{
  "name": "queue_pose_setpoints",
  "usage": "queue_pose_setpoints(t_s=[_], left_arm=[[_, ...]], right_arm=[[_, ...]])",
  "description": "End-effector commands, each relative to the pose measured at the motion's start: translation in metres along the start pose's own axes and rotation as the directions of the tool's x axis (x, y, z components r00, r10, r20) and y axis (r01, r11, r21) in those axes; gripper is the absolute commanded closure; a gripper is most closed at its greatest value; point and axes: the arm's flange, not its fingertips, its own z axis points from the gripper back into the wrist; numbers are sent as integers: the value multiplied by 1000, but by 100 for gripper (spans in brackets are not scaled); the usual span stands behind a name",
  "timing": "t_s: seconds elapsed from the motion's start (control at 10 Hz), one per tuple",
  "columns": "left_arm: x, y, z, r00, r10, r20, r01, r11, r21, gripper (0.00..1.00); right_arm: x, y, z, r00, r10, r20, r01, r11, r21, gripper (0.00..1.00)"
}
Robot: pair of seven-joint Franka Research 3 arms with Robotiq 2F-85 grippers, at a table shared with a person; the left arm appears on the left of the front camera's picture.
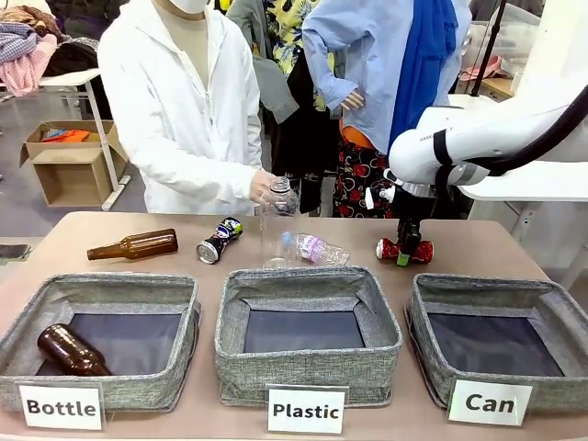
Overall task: Sort the can waste into the basket.
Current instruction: Pick up the can waste from the table and place it in the right Fabric basket.
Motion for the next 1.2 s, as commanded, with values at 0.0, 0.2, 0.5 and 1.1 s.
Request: queue_pose_setpoints(t_s=[0.0,0.2,0.5,1.1], left_arm=[[-1,-2,0,1000,4,-3,-4,1000,-10,0],[-1,-2,0,1000,4,-3,-4,1000,-10,0],[-1,-2,0,1000,4,-3,-4,1000,-10,0],[-1,-2,0,1000,4,-3,-4,1000,-10,0]], right_arm=[[3,-4,6,999,-21,-45,21,1000,-1,100],[-3,3,18,998,-41,-45,40,999,-32,100],[-14,55,83,995,-104,3,103,981,-164,100],[-65,226,132,997,-9,-82,-11,970,-245,100]])
